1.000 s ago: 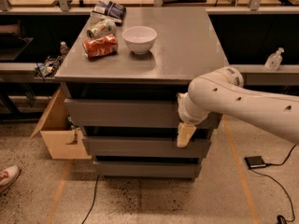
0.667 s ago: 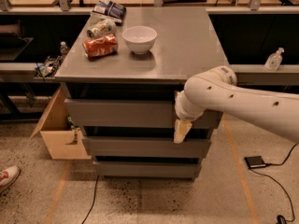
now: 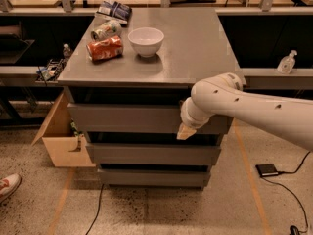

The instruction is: Open top drawer

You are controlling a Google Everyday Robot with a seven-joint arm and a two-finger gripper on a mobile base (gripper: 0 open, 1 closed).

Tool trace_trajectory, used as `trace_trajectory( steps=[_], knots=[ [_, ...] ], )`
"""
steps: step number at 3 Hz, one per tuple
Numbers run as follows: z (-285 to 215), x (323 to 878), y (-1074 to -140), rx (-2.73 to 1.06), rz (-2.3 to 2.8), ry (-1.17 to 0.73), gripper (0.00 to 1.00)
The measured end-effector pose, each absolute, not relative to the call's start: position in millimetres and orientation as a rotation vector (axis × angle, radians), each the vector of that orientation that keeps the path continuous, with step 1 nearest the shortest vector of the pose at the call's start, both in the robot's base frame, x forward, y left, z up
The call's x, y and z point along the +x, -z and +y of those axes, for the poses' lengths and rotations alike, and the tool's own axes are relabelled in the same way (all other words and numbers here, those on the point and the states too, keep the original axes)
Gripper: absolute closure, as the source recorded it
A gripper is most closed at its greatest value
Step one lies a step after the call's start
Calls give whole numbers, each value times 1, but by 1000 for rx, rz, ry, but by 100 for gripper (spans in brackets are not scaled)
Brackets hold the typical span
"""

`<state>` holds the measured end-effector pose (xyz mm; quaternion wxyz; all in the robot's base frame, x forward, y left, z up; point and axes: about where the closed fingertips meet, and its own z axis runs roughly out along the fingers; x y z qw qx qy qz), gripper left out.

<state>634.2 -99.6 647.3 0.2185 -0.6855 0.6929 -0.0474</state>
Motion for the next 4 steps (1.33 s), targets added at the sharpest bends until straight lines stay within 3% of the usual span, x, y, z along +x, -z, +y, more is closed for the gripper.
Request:
trace_trajectory(
  steps=[1,2,4],
  knots=[
    [-99,633,-649,-1899,1920,126,73],
    [-99,633,-654,-1899,1920,126,96],
    [-99,633,-659,-1899,1920,126,100]
  ],
)
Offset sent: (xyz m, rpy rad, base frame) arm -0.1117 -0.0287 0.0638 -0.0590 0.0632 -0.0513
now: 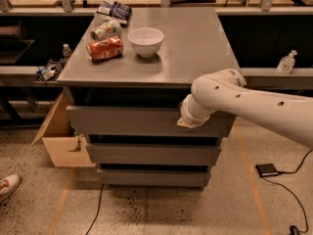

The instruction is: Open top drawer

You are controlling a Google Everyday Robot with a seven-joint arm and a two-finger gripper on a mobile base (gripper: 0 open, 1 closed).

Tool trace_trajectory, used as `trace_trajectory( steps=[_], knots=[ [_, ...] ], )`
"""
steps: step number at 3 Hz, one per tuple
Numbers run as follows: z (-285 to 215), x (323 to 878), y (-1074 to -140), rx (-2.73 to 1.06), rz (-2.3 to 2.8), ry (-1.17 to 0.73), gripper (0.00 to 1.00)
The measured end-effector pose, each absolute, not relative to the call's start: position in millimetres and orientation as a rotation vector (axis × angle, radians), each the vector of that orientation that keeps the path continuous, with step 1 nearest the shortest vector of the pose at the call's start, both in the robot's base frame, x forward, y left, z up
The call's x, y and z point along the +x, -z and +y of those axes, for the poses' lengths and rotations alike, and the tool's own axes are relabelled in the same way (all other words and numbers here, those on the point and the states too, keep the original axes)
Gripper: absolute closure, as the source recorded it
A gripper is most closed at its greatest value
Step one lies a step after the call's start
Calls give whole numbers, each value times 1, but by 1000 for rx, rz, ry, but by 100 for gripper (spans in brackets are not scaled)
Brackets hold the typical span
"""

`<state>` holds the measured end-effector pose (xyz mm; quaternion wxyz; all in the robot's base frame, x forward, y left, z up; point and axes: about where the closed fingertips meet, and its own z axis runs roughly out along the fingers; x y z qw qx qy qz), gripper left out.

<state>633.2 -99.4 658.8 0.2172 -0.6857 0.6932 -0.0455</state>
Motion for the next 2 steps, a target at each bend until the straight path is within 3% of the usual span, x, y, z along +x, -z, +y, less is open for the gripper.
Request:
trace_trajectory(
  steps=[2],
  knots=[
    [-100,623,-660,-1905,1919,135,100]
  ],
)
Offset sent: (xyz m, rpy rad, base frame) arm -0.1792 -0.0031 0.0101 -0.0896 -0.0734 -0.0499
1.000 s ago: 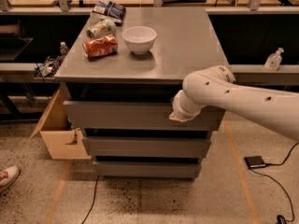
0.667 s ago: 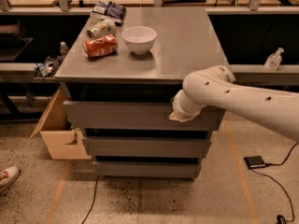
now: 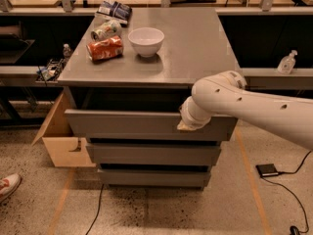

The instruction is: Open top drawer

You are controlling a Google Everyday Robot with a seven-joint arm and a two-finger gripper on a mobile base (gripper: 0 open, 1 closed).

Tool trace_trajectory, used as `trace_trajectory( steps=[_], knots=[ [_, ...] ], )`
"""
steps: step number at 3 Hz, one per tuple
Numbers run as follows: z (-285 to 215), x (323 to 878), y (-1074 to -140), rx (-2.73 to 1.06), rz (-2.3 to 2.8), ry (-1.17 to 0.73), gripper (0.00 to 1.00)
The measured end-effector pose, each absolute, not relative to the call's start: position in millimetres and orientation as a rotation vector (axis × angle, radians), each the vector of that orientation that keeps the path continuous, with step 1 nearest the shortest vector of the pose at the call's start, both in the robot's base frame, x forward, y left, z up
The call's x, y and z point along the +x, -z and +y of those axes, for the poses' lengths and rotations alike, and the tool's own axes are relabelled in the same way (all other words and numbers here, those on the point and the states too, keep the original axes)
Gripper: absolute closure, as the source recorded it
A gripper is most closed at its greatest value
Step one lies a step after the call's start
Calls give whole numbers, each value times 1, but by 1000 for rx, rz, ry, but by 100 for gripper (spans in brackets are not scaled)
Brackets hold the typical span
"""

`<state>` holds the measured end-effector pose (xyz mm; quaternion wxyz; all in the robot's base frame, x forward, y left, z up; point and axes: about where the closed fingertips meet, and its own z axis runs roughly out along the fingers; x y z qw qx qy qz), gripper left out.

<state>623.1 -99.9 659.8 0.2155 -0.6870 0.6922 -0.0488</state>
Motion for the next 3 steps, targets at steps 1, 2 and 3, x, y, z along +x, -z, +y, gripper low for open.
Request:
trace_trajectory(
  steps=[1,2,3],
  knots=[
    [-100,600,-662,-1891,1925,158,100],
    [-100,595,-663,-1886,1926,164,100],
    [-100,595,-663,-1886,1926,164,100]
  ],
)
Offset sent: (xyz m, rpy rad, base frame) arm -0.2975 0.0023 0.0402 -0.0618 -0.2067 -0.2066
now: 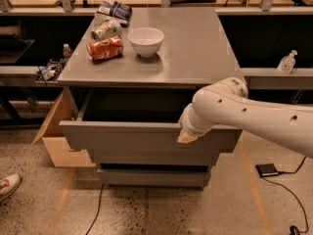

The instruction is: Open top drawer

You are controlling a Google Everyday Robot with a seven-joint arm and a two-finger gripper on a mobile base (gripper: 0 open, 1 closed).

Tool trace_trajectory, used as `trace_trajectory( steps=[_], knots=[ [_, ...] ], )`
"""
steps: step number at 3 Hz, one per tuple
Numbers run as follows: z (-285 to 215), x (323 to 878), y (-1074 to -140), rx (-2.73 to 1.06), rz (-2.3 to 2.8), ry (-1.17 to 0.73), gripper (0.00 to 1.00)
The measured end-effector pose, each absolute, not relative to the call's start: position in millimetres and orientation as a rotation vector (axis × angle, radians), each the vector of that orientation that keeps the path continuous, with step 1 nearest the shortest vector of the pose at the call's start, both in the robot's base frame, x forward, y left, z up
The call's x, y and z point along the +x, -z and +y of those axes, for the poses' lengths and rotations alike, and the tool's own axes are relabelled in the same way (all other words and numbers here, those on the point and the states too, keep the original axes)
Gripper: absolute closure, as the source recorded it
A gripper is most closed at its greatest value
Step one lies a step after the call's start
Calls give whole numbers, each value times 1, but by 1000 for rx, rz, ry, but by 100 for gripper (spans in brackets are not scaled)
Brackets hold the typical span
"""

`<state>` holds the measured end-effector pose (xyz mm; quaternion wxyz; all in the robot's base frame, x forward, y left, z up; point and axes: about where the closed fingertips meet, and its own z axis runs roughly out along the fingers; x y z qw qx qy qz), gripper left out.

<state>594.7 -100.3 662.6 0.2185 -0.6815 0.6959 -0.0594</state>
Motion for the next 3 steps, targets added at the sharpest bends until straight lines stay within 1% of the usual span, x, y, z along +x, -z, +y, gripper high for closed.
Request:
trace_trajectory(
  steps=[1,2,3],
  knots=[
    [-100,564,-666,-1853,1937,193,100],
    [-100,564,-666,-1853,1937,193,100],
    [-107,539,-663,-1849,1966,225,100]
  ],
)
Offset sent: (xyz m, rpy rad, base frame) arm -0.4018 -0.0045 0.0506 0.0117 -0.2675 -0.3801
